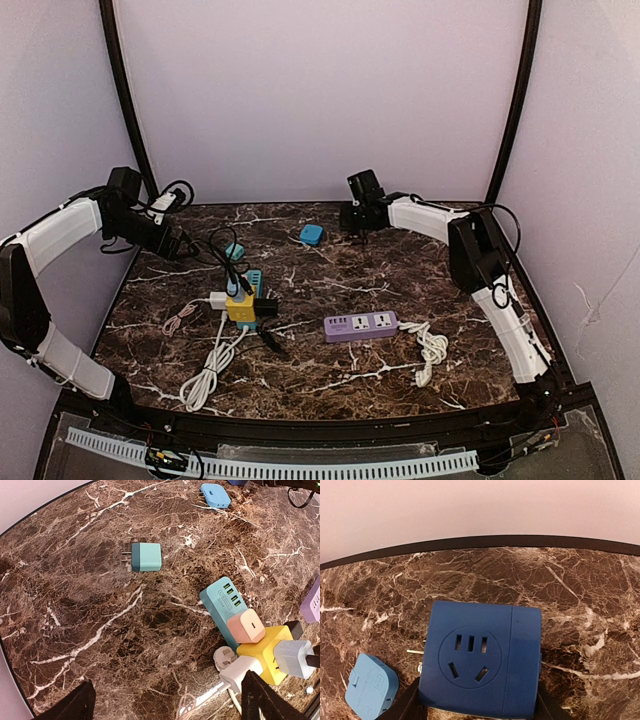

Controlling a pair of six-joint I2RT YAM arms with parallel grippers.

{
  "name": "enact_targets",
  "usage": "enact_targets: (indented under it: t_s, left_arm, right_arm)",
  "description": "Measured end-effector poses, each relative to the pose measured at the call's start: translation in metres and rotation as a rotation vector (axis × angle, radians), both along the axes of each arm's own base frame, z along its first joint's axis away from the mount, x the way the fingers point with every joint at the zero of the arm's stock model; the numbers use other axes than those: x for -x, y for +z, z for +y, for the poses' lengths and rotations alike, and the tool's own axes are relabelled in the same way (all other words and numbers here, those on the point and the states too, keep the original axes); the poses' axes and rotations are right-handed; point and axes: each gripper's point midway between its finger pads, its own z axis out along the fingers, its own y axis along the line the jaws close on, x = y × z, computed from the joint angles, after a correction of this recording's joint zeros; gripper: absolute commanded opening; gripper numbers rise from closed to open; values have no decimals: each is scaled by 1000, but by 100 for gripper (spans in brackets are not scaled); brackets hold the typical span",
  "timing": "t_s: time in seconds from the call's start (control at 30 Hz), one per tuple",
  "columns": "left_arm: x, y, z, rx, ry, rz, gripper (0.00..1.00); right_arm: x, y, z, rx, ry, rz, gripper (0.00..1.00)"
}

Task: Insert the plug
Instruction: Pick up the plug from the center of the board.

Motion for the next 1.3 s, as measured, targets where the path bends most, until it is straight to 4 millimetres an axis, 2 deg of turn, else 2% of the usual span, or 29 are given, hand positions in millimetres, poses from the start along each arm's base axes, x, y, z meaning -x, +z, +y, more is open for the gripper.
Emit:
enact_targets:
  t_s: [0.07,0.2,0.27,0.33,0.43,0.47,0.5,0.6,0.67,0.73,0.8,0.9,0.97,1.03,1.17,1.3]
  left_arm:
    - [0,0,0,0,0,0,90]
    - [0,1,0,0,-2,-1,89]
    - [2,1,0,-2,-7,0,89]
    - [5,1,-1,-4,-14,8,88]
    - [6,11,-2,0,-26,10,89]
    - [5,21,-4,6,-34,-3,90]
    - [2,34,-5,13,-43,-25,92]
    - [-9,89,-14,51,-80,-135,98]
    - [-10,132,-25,94,-119,-216,99]
    - [-5,177,-42,141,-178,-300,99]
    - [9,210,-70,187,-269,-353,99]
    - [42,236,-118,272,-430,-364,99]
    - [63,239,-142,328,-512,-328,99]
    - [75,238,-154,370,-551,-284,99]
    - [82,230,-166,405,-584,-217,99]
    - [88,218,-175,413,-619,-170,99]
  right_arm:
    - [6,0,-3,27,20,0,2]
    - [31,3,-7,109,111,-8,0]
    - [57,14,-5,162,209,-55,0]
    - [87,36,3,208,327,-149,0]
    - [147,97,34,234,539,-389,0]
    - [173,128,50,232,614,-512,0]
    - [189,148,59,232,655,-591,0]
    - [247,222,93,213,781,-871,0]
    - [272,257,104,206,820,-1007,0]
    - [292,281,110,218,844,-1113,0]
    - [306,293,116,240,858,-1182,0]
    - [326,300,127,306,877,-1261,0]
    - [338,300,135,355,892,-1298,0]
    - [350,301,144,408,899,-1335,0]
    - [363,299,159,493,903,-1375,0]
    - [368,298,167,536,905,-1392,0]
